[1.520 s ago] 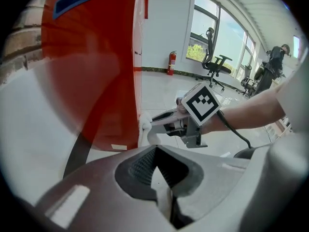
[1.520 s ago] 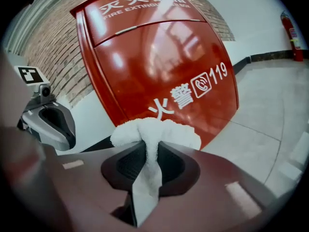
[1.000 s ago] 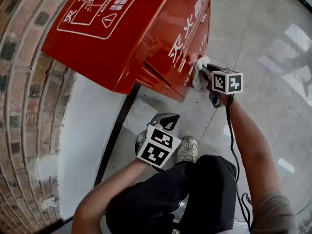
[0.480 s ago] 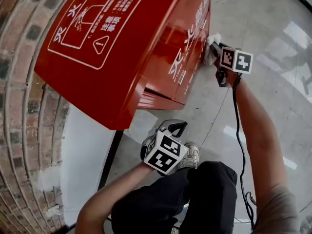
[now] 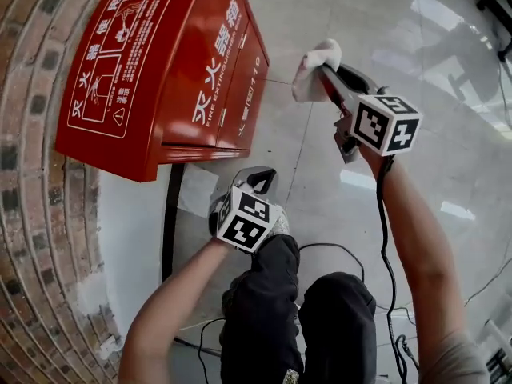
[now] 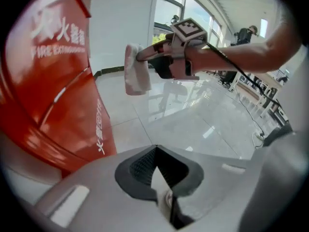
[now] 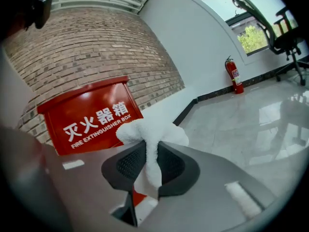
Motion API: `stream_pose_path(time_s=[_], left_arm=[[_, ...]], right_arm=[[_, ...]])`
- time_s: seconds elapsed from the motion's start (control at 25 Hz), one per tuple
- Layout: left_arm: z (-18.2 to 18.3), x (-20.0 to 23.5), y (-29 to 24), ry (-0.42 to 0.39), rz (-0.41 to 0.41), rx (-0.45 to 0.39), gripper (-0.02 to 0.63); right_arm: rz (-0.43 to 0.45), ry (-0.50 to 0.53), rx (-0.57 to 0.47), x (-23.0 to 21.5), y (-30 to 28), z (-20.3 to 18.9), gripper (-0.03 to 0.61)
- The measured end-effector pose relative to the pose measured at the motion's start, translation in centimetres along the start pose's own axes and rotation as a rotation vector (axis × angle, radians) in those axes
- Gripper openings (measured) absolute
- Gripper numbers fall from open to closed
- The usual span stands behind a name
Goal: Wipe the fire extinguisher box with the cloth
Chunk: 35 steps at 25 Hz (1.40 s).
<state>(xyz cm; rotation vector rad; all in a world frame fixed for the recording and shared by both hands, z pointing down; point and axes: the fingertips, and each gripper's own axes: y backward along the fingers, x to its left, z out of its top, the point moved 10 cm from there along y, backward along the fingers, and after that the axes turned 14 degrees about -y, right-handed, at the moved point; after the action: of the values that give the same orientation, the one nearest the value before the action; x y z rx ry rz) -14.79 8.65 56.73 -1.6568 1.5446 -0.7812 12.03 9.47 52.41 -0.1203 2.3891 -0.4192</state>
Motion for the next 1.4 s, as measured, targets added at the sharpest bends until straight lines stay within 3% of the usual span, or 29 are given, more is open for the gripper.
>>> stream_pose_path(time_s=[0.08, 0.24, 0.44, 0.64, 0.8, 0.96, 1.16, 1.24, 1.4], left_arm=[[1.9, -0.4, 1.4, -0.027, -0.002, -0.018, 0.0], [7.1, -0.1, 4.3, -0.004, -0.017, -0.079, 0.0], [15.3, 1.3, 8.2, 0.007, -0.045, -0.158, 0.0], [22.3, 3.3, 14.8, 0.037, -0.078, -0.23, 0.0], [27.4, 4.3, 18.7, 0.036, -0.093, -0.254, 0.0], [31.4, 4.5, 19.4, 0.029, -0.103, -0.243, 0.0], [36.5, 4.9, 18.0, 0.15, -0.096, -0.195, 0.0], [38.7, 5.3, 17.6, 0.192, -0.038, -0.163, 0.0], [43.1, 7.8, 17.5, 0.38, 0.127, -0.164, 0.0]], right_arm=[[-0.012, 0.025, 0.011, 1.9, 4.3, 1.2, 0.095], [-0.057, 0.094, 0.044, 5.4, 10.7, 3.8, 0.095], [-0.119, 0.16, 0.079, 9.4, 14.8, 8.4, 0.095], [-0.179, 0.159, 0.117, 13.9, 18.6, 14.5, 0.095], [-0.156, 0.177, 0.134, 16.1, 20.8, 19.5, 0.095], [-0.106, 0.22, 0.145, 15.6, 21.5, 23.7, 0.097], [0.003, 0.315, 0.206, 12.2, 20.2, 28.6, 0.095], [0.057, 0.346, 0.244, 10.5, 19.2, 31.1, 0.097], [0.139, 0.389, 0.317, 7.0, 16.7, 35.9, 0.095]])
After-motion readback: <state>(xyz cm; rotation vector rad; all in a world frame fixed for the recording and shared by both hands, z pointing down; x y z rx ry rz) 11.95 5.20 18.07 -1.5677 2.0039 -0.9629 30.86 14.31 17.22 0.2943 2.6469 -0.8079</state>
